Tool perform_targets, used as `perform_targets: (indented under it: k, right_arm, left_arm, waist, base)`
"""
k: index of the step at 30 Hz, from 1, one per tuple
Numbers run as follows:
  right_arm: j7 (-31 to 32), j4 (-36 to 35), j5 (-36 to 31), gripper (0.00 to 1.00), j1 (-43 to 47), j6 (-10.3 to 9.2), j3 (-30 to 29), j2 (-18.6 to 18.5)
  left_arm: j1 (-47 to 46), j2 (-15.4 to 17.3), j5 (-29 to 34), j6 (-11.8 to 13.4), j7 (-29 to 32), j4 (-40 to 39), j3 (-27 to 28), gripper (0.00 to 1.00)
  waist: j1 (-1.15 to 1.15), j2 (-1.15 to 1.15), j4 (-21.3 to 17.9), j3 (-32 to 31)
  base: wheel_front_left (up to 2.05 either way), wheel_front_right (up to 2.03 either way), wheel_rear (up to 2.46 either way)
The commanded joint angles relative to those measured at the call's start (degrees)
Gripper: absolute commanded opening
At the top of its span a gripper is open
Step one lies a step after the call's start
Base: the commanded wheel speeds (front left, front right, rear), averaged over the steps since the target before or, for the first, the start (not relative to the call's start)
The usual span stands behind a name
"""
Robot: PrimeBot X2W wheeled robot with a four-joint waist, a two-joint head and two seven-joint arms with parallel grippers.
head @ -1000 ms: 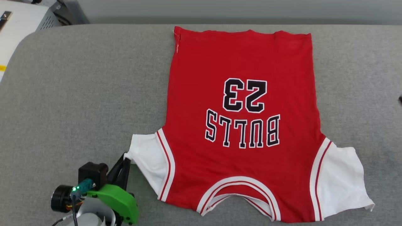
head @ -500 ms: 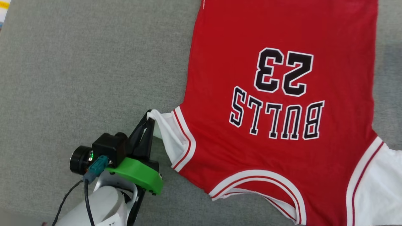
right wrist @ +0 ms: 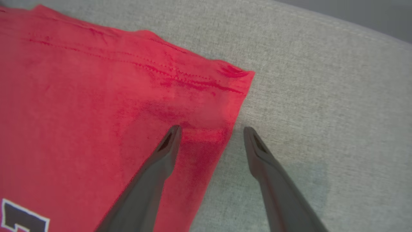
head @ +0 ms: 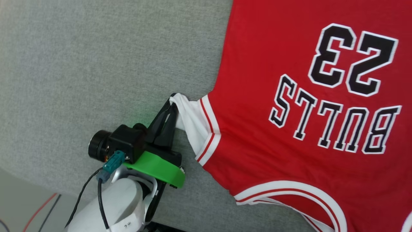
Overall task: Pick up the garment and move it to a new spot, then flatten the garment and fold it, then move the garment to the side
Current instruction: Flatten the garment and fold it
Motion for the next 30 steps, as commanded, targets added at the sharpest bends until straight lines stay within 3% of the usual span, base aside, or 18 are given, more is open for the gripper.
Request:
perform_targets:
  k: [1, 6, 7, 8, 9, 18, 24, 29, 30]
  right_arm:
    - [-0.18, 0.67, -0.20, 1.00, 1.13, -0.04, 0.08, 0.44]
    - [0.60, 1.01, 0.83, 1.00, 6.58, -0.04, 1.39, -0.43]
    - [0.59, 1.02, 1.19, 0.95, 7.52, -0.04, 1.23, -0.64]
    - [0.55, 0.88, 1.48, 0.41, 8.10, -0.04, 1.21, -0.81]
    - [0.33, 0.59, 1.75, 0.00, 8.63, -0.04, 1.09, -0.95]
    - [-9.75, -1.83, 4.46, 0.00, 9.14, -0.04, -0.57, -0.84]
    - [-16.11, -8.35, 10.62, 0.00, 19.93, -0.04, 6.39, -7.71]
    - [-21.57, -13.66, 14.88, 0.00, 30.83, -0.04, 7.08, -12.43]
    - [-24.25, -16.24, 17.04, 0.00, 40.84, -0.04, 5.20, -14.73]
  left_arm:
    - [-1.21, -0.30, 1.30, -0.70, -0.14, 0.86, -0.29, 0.00]
    - [-2.70, -0.63, 2.42, -2.26, -0.04, 2.77, -1.50, 0.00]
    - [-2.91, -0.67, 2.50, -2.45, -0.01, 3.22, -1.67, 0.00]
    - [-3.00, -0.73, 2.54, -2.44, -0.01, 3.50, -1.65, 0.00]
    - [-2.97, -0.79, 2.50, -2.38, -0.01, 3.81, -1.60, 0.00]
    - [1.24, 0.03, 1.15, -1.39, -0.08, 5.48, -0.27, 0.00]
    - [6.57, 2.56, -0.39, 0.84, -0.10, 4.66, 2.06, 0.00]
    - [10.46, 4.50, -1.61, 2.22, -0.06, 3.71, 3.32, 0.00]
    - [12.46, 5.54, -2.02, 3.06, 0.02, 3.18, 3.68, 0.00]
  waist:
    - [-0.01, 0.00, 3.25, 3.18]
    - [-0.01, 0.00, 2.89, 2.67]
    - [-0.01, 0.00, 2.78, 2.31]
    - [-0.01, 0.00, 2.63, 2.03]
    - [-0.01, 0.00, 2.35, 1.60]
    - [-0.01, 0.00, -0.91, -7.28]
    - [-0.01, 0.00, -5.28, -16.24]
    - [-0.01, 0.00, -8.33, -20.80]
    - [-0.01, 0.00, -9.72, -23.16]
  base:
    - [0.00, 0.00, 0.00]
    - [0.00, 0.00, 0.00]
    - [0.00, 0.00, 0.00]
    - [0.00, 0.00, 0.00]
    - [0.00, 0.00, 0.00]
    - [0.00, 0.00, 0.00]
    - [0.00, 0.00, 0.00]
    - [0.00, 0.00, 0.00]
    - [0.00, 0.00, 0.00]
